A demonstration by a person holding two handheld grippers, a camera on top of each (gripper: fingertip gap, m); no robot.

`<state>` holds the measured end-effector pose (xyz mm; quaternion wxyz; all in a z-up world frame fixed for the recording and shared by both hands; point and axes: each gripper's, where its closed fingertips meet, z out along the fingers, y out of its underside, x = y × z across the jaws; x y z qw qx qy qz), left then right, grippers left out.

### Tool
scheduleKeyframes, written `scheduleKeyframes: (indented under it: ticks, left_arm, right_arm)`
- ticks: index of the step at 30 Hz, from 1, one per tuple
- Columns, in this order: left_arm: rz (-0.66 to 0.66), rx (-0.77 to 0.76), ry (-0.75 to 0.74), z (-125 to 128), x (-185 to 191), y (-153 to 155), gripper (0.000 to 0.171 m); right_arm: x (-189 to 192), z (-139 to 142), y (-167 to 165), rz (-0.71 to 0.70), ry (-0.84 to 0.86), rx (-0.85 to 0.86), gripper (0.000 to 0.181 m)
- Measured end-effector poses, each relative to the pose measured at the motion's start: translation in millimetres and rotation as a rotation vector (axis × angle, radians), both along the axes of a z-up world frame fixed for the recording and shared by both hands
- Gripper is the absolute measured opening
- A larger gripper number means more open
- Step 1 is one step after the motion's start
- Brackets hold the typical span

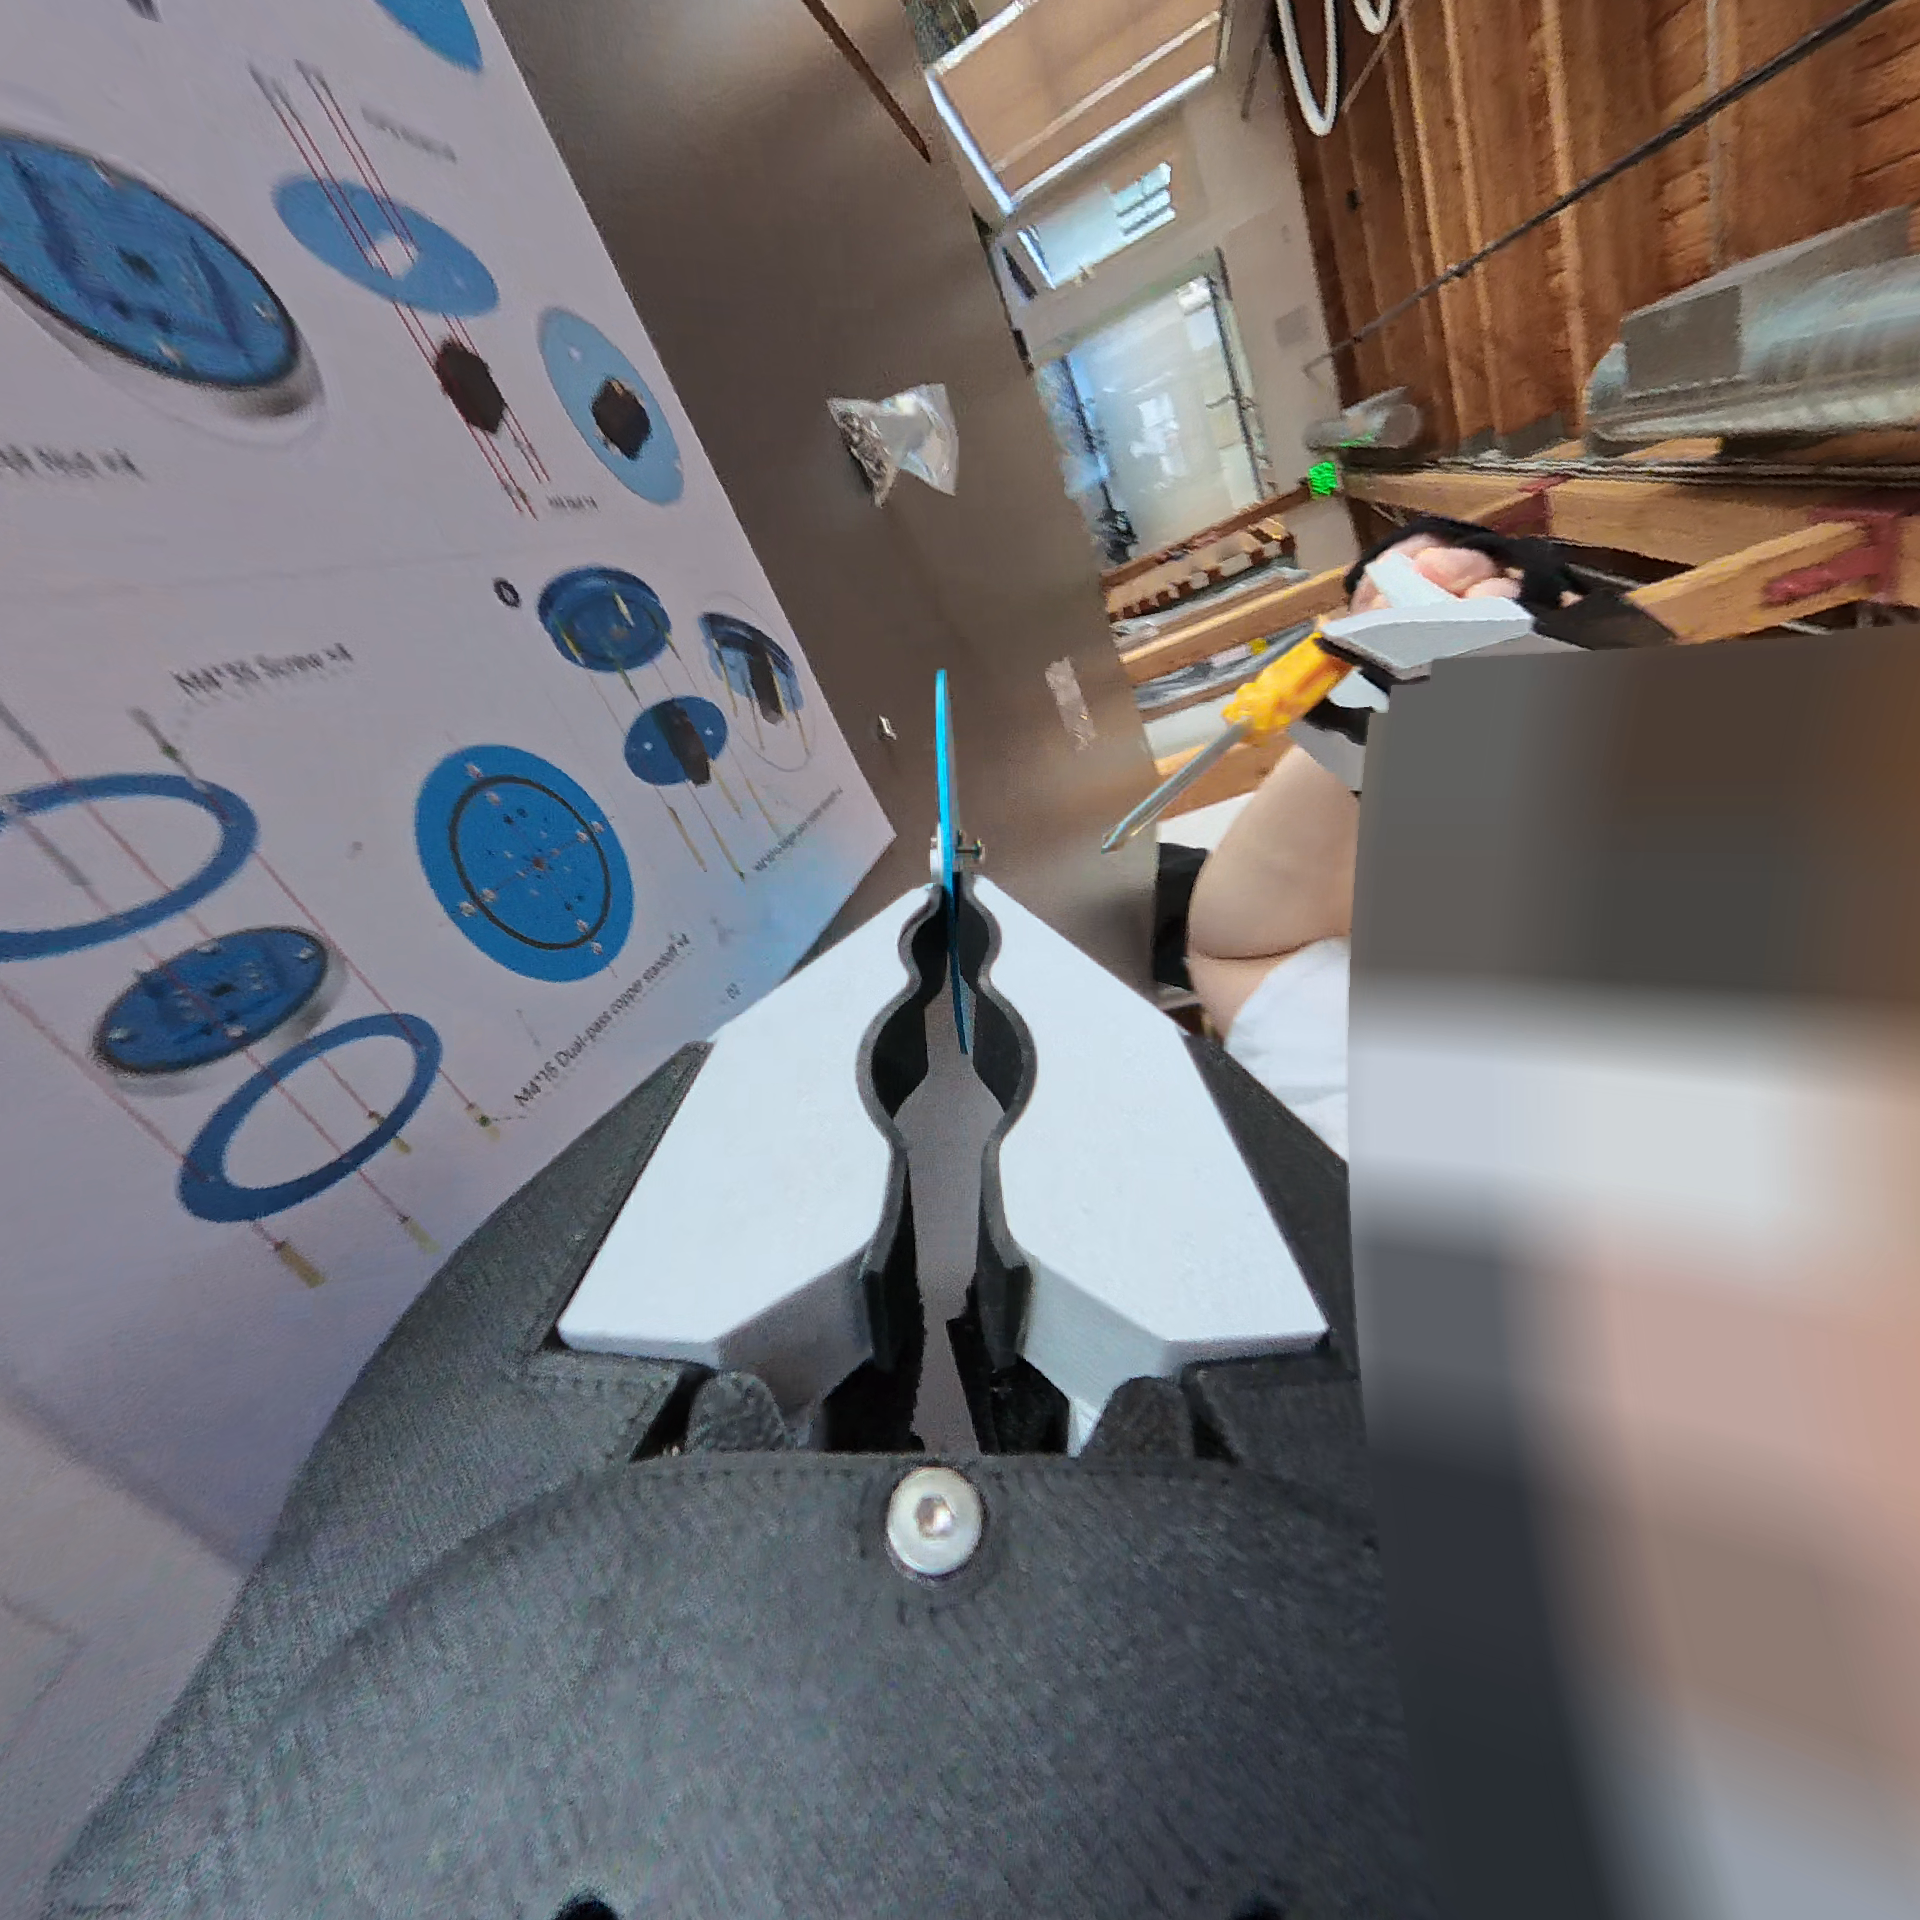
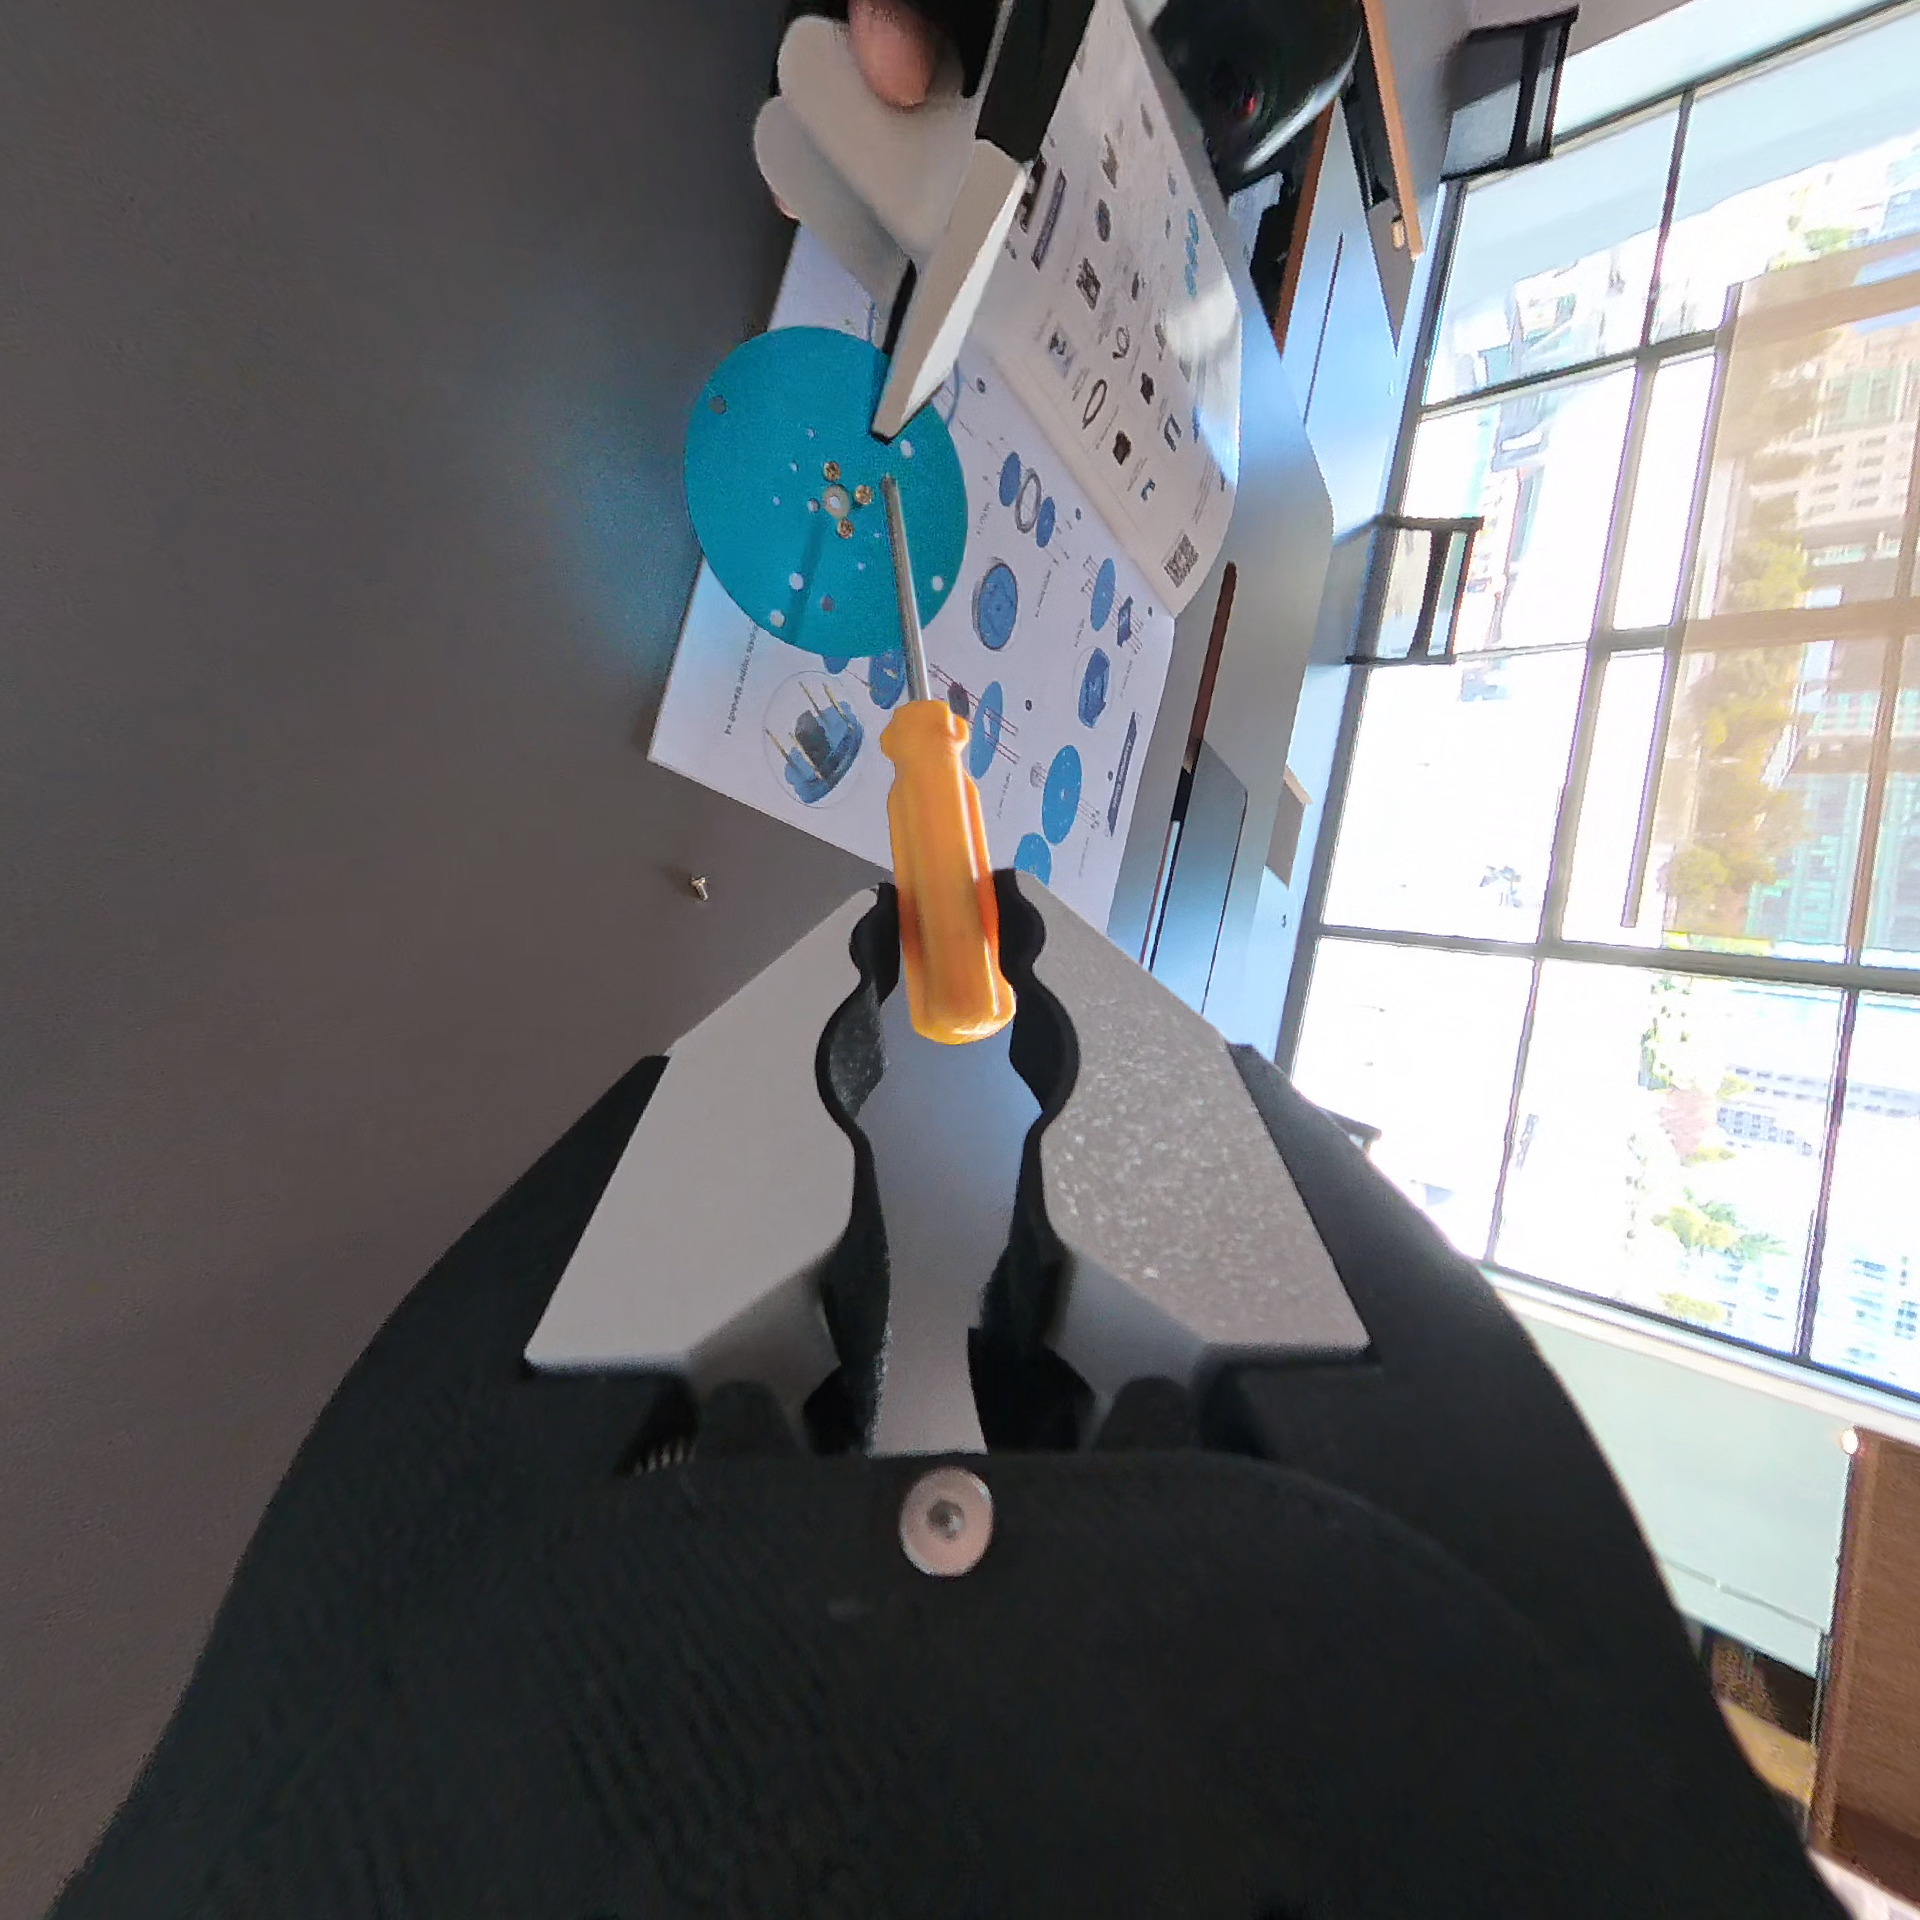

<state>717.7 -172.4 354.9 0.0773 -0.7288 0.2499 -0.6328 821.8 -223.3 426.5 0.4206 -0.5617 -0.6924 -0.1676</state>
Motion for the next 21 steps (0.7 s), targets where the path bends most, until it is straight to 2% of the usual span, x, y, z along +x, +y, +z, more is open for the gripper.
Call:
scheduleKeyframes:
  ticks: [3, 6, 12, 17, 21]
  left_arm:
    - [0.065, 0.074, 0.014, 3, 0, 7, 0.000]
    - [0.099, 0.056, 0.009, 2, 3, 6, 0.000]
    - [0.071, -0.001, 0.048, -14, 8, -4, 0.000]
    - [0.048, -0.028, 0.059, -19, 10, -8, 0.000]
    - [0.042, -0.047, 0.064, -21, 11, -9, 0.000]
  right_arm:
    - [5, 1, 5, -0.057, -0.058, 0.029, 0.018]
    - [9, 0, 12, -0.053, -0.220, 0.142, 0.018]
    - [-14, 15, 8, 0.121, -0.453, 0.320, 0.018]
    - [-29, 14, 6, 0.227, -0.623, 0.378, 0.019]
    - [-32, 8, 7, 0.269, -0.680, 0.372, 0.019]
